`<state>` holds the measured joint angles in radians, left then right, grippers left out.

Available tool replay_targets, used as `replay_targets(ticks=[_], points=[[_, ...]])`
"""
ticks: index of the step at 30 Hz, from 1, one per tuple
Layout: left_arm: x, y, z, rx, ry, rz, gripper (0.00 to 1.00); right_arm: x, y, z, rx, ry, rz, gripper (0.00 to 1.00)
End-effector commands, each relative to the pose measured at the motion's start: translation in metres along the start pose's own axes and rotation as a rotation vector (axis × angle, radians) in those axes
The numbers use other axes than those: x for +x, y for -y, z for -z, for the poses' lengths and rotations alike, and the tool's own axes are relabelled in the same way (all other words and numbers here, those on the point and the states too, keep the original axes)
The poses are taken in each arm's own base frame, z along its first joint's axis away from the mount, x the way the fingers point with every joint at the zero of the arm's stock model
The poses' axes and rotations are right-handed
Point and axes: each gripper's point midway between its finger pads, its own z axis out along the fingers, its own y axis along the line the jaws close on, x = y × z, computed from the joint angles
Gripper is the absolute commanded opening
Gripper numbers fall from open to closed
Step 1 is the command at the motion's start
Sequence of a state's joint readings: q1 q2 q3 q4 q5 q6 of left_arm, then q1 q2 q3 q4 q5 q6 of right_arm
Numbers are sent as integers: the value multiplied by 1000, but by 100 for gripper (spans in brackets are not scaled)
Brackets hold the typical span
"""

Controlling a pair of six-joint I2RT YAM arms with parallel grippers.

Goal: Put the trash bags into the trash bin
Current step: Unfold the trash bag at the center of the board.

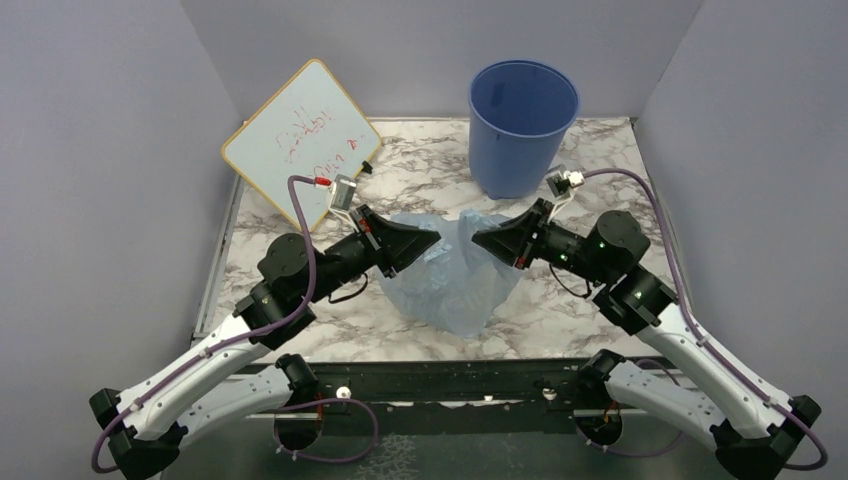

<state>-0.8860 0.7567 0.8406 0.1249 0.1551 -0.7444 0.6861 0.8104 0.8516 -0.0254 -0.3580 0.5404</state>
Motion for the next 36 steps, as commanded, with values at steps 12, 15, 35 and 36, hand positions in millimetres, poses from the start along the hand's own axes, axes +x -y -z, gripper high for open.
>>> replay_targets(ticks=[12, 15, 35, 36], points=[[6, -1, -6, 58, 52, 95, 0, 3, -93, 3, -579, -135, -97, 39], [3, 0, -1, 58, 69, 94, 0, 10, -94, 5, -601, -163, -94, 43], [2, -5, 8, 38, 91, 91, 0, 1, -69, -2, -421, -61, -37, 34], [4, -4, 6, 41, 79, 89, 0, 0, -73, 0, -443, -62, -40, 34]])
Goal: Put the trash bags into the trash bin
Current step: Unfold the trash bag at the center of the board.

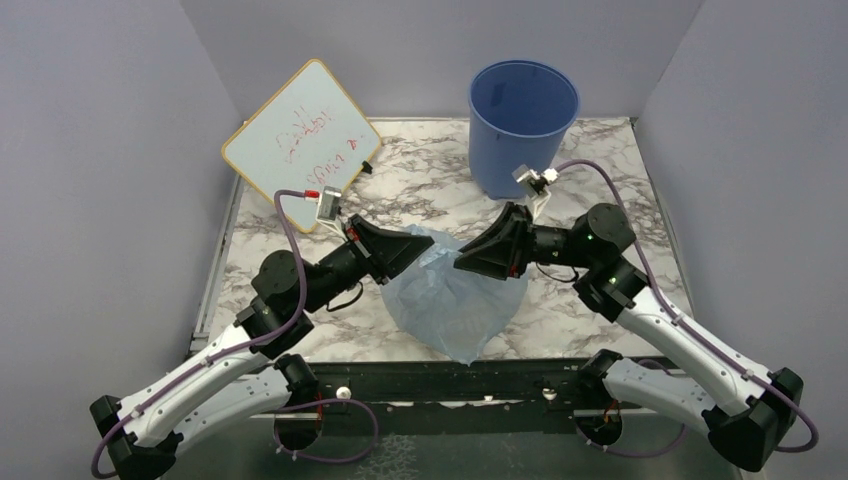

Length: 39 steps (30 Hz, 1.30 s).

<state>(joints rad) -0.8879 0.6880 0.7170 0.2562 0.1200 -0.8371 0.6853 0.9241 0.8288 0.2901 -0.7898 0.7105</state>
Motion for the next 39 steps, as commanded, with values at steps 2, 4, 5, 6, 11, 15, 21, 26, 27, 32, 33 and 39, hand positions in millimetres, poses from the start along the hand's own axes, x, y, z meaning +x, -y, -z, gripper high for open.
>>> replay_targets(ticks=[2, 4, 5, 6, 11, 15, 21, 26, 27, 32, 33, 39], points=[[5, -1, -6, 15, -11, 9, 0, -16, -15, 2, -38, 69, 35, 33], [8, -1, -7, 18, -21, 14, 0, -17, -20, 1, -73, 86, 19, 27], [8, -1, -7, 19, -23, 15, 0, -17, -20, 1, -79, 90, 7, 24], [8, -1, -7, 20, -24, 16, 0, -15, -19, 0, -83, 85, -5, 19], [9, -4, -5, 11, -18, 27, 0, -7, -18, -5, -118, 21, -30, 3], [9, -3, -2, 16, -15, 22, 0, -23, -1, 1, 19, 153, -28, 1], [17, -5, -2, 18, -48, 27, 0, -42, 21, 19, 167, 369, -94, 1], [19, 0, -7, 43, -79, 12, 0, -39, -5, 8, 21, 282, -52, 1], [23, 0, -9, 47, -97, 13, 0, -37, -9, 5, -4, 253, -53, 1], [33, 0, -15, 64, -148, 27, 0, -33, -20, 3, -79, 229, -58, 5], [31, -3, -15, 49, -133, 37, 0, -33, -21, 4, -86, 221, -57, 5], [18, -10, -10, 8, -46, 31, 0, -15, -32, 0, -149, 73, -44, 16]])
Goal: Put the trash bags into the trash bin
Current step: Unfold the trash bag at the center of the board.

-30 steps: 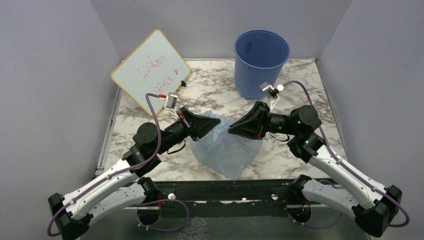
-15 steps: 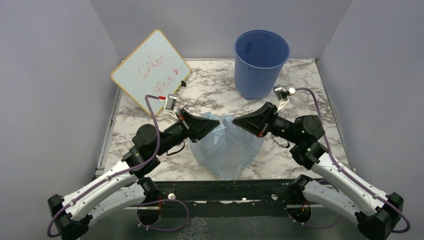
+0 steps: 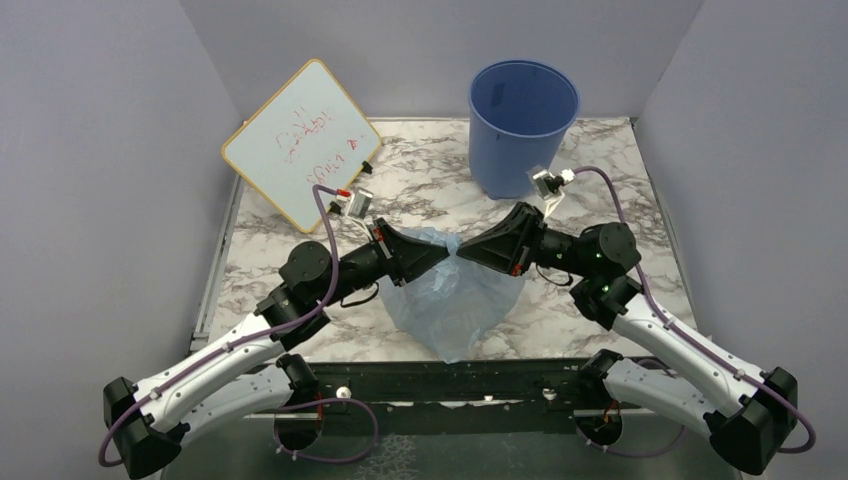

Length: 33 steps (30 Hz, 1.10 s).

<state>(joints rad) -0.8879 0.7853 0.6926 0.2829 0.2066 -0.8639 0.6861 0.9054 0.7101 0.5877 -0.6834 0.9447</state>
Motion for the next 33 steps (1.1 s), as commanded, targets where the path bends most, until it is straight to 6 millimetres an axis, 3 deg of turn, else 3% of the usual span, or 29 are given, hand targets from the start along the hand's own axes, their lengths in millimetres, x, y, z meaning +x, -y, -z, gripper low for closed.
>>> replay_targets(ticks=[1, 12, 17, 33], points=[[-19, 12, 5, 26, 81, -17, 0, 10, -23, -2, -105, -146, 41, 18], [-14, 15, 0, 52, 53, -15, 0, 26, -7, -3, -60, -254, 8, 42], [-14, 16, 1, 55, 56, -19, 0, 26, 9, -3, 38, -258, 18, 44], [-7, 21, -4, 89, 4, -40, 0, 9, 8, 7, 155, -215, 110, 47]])
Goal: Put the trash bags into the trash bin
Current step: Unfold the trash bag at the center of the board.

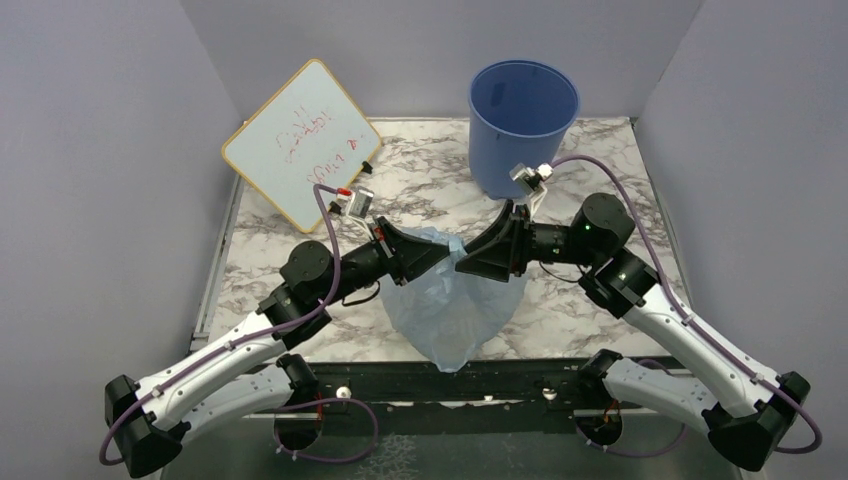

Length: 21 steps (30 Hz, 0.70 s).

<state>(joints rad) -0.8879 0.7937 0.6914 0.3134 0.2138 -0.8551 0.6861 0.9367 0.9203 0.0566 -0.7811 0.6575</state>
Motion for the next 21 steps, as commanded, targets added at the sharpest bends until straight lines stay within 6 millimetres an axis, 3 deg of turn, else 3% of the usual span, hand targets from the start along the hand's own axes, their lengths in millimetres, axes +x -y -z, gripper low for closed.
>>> replay_targets(ticks=[1, 5, 8, 13, 15, 17, 18, 21], points=[[-5, 18, -4, 69, -8, -27, 0, -13, -2, 5, 49, 45, 57, 47], [3, 12, -11, 63, -44, -10, 0, -22, 2, 7, 78, 111, 47, 47], [3, 14, -13, 78, -37, -1, 0, -15, 5, 2, 59, 91, 25, 47], [-4, 16, -9, 78, -3, -19, 0, -7, 31, -2, 170, 28, -12, 47], [-4, 16, -8, 79, -3, -20, 0, -9, 40, 1, 228, 47, -18, 42], [-4, 16, -7, 76, -3, -16, 0, -14, 42, 4, 253, 83, -3, 23], [-4, 16, -7, 76, -1, -16, 0, -15, 39, 5, 241, 95, 11, 18], [-5, 15, -5, 72, 9, -17, 0, -15, 22, 7, 164, 97, 64, 18]])
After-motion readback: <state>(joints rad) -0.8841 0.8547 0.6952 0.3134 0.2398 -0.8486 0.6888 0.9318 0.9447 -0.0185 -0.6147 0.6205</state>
